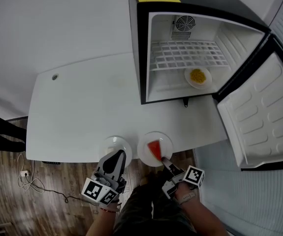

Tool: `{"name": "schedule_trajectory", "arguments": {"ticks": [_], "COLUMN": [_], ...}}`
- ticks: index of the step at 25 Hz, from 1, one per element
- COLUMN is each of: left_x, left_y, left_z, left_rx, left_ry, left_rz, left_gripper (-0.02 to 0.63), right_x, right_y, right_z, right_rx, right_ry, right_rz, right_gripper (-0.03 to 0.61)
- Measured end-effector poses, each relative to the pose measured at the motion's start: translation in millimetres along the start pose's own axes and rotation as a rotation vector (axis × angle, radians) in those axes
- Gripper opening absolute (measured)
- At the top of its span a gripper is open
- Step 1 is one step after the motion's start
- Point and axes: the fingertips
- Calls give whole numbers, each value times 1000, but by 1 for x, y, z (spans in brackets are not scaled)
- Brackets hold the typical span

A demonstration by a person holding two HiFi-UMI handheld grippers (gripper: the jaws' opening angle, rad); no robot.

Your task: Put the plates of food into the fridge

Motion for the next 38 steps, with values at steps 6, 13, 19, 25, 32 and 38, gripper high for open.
{"name": "schedule_trajectory", "arguments": {"ticks": [6, 13, 19, 25, 32, 38], "left_x": [9, 22, 38, 49, 51, 49], "left_y": [0, -1, 13, 38, 62, 79], "left_z": [-17, -54, -89, -122, -160, -191], "left_rx": [-17, -37, -15, 30, 67, 85], "left_ry": [-13, -45, -82, -106, -119, -125], "left_rz": [-4, -4, -20, -43, -51, -43], "left_gripper": [6, 6, 6, 6, 6, 6], "right_x": [16, 45, 75, 107, 147, 177], "right_y": [12, 38, 57, 80, 103, 116], "right_z": [9, 9, -6, -33, -77, -119], "right_rx": [7, 26, 40, 57, 57, 46], "right_ry": [-28, -88, -114, -133, -143, -159], "right_rz": [0, -9, 7, 5, 20, 14], "right_gripper": [12, 12, 14, 12, 14, 14]}}
Point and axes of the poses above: the fingertips, and each gripper's own axes: z backward along the fingers, y to its left, x out of its top, and after that the axes turned 5 degrees about -y, right-handed
